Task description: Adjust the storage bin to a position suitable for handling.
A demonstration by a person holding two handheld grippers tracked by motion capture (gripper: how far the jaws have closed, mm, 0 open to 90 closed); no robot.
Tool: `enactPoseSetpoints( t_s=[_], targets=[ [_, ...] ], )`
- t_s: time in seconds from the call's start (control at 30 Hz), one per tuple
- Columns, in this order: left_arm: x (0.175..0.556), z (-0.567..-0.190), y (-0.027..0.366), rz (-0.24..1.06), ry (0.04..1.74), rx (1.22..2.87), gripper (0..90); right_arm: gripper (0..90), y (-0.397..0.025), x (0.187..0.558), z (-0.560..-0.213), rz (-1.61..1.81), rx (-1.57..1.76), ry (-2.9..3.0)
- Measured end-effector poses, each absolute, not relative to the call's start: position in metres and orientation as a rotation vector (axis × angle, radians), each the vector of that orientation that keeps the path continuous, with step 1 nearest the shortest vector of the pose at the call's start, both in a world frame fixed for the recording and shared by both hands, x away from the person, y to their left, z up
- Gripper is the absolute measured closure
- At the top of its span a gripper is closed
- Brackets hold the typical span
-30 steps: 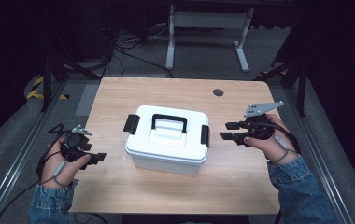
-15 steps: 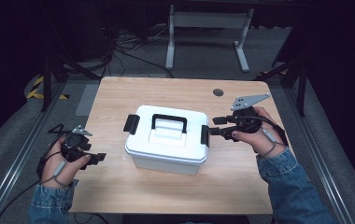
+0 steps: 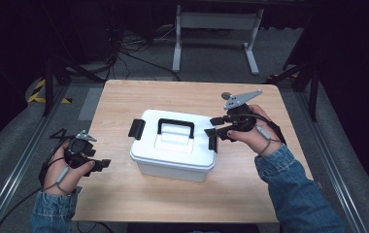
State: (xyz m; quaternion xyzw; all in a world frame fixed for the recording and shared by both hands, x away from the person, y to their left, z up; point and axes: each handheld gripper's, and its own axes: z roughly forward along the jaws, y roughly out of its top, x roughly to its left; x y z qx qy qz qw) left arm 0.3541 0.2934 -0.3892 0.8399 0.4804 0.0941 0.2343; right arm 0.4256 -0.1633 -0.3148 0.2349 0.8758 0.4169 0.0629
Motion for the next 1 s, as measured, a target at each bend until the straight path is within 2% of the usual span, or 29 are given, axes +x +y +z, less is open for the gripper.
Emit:
enactPoseSetpoints(
  t_s=[0.63, 1.0],
  targets=[
    [0.36, -0.391, 0.288, 0.233, 1.3, 2.317, 29.9, 54.0, -0.111, 0.441, -0.324, 1.229, 0.618, 2.745],
    [0.359, -0.392, 0.289, 0.234, 1.299, 2.318, 29.8, 62.9, -0.095, 0.448, -0.326, 1.2, 0.566, 2.769]
  ],
)
